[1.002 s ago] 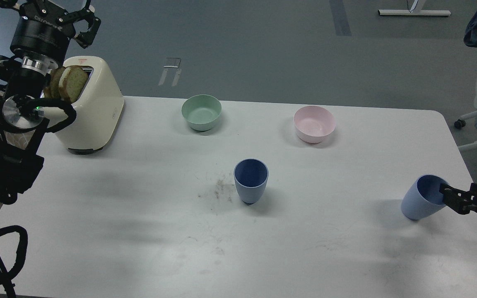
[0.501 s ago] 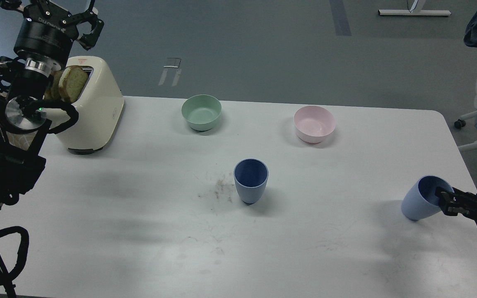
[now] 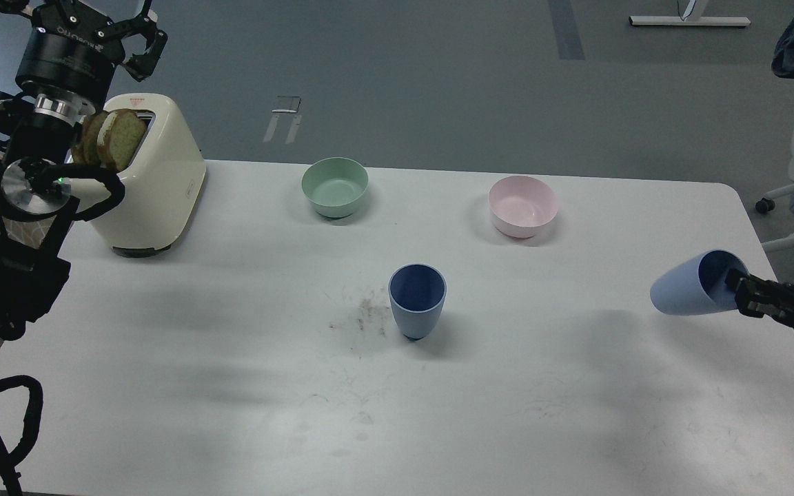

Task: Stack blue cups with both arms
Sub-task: 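Lift the blue cup with the right gripper and swing it over the center cup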

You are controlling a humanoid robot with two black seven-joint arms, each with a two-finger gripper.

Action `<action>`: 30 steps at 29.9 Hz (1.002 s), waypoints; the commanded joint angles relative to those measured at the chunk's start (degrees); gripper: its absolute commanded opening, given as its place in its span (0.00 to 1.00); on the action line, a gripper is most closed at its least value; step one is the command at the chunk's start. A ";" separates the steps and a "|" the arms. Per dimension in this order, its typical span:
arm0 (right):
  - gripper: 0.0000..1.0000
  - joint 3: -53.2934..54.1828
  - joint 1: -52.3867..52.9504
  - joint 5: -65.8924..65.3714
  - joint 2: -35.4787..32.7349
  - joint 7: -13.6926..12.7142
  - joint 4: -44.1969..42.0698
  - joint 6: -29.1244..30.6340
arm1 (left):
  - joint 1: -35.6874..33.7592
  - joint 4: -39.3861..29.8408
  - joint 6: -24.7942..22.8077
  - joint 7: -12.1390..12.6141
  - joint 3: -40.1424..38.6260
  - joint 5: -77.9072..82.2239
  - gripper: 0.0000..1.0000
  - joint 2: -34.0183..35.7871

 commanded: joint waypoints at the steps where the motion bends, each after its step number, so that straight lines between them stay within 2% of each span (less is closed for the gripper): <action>1: 0.00 -0.08 8.43 4.41 -0.15 -0.09 1.02 -0.01 | -0.16 -0.08 0.08 0.00 -0.14 0.01 0.98 0.06; 5: 0.00 -1.04 16.97 4.76 1.07 -0.09 1.02 -0.01 | -0.16 -0.08 0.52 0.00 -0.05 0.09 0.98 0.06; 9: 0.00 -7.88 27.60 8.10 4.24 -0.09 1.02 -0.01 | -0.16 -0.08 0.61 0.00 0.04 0.27 0.98 -0.02; 17: 0.00 -23.88 39.22 8.19 4.94 -0.44 1.02 -0.01 | -0.25 -0.08 0.61 0.00 -0.05 0.36 0.98 -0.11; 19: 0.00 -28.36 41.86 8.19 6.61 -1.23 1.11 -0.01 | -0.25 -0.08 0.61 0.00 0.04 0.36 0.98 -0.11; 24: 0.00 -36.97 47.65 8.19 10.73 -6.67 0.85 -0.01 | -0.33 -0.08 0.52 0.00 0.04 0.36 0.98 -0.20; 30: 0.00 -39.89 50.65 8.19 14.61 -8.27 0.84 -0.01 | -0.33 -0.08 0.52 0.00 0.04 0.36 0.98 -0.29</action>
